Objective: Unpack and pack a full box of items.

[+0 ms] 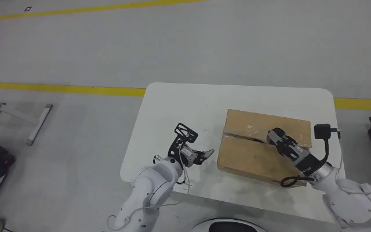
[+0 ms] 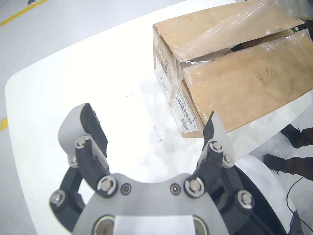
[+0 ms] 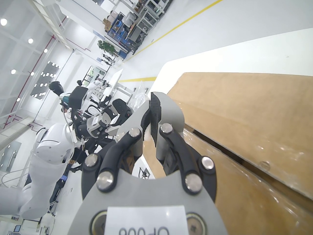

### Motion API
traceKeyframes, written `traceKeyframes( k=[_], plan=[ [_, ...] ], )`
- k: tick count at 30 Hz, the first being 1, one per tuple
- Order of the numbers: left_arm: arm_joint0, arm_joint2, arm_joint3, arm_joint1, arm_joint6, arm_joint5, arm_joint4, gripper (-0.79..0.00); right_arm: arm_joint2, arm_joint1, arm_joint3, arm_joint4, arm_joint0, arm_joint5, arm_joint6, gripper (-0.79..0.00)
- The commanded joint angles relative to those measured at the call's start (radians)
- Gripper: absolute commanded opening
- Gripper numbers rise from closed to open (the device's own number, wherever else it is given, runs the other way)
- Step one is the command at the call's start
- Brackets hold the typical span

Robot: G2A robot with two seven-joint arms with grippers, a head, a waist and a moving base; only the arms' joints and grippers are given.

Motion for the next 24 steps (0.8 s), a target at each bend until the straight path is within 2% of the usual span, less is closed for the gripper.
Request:
traceKeyframes(
  k=[1,14,24],
  plan=[
    [0.0,0.0,0.0,0.0,-0.001,0.002,-0.001,0.0,-0.002,0.0,0.009,-0.006,-0.002,0.01,0.003,-0.785],
    [-0.003,0.0,0.003,0.002,0.005,-0.002,-0.004,0.0,0.007,-0.001,0.022,-0.085,-0.014,0.082,-0.006,-0.785],
    [-0.003,-0.002,0.007,0.003,0.011,0.001,-0.009,0.0,-0.034,-0.009,-0.056,0.027,0.013,0.065,0.015,-0.785]
  ],
)
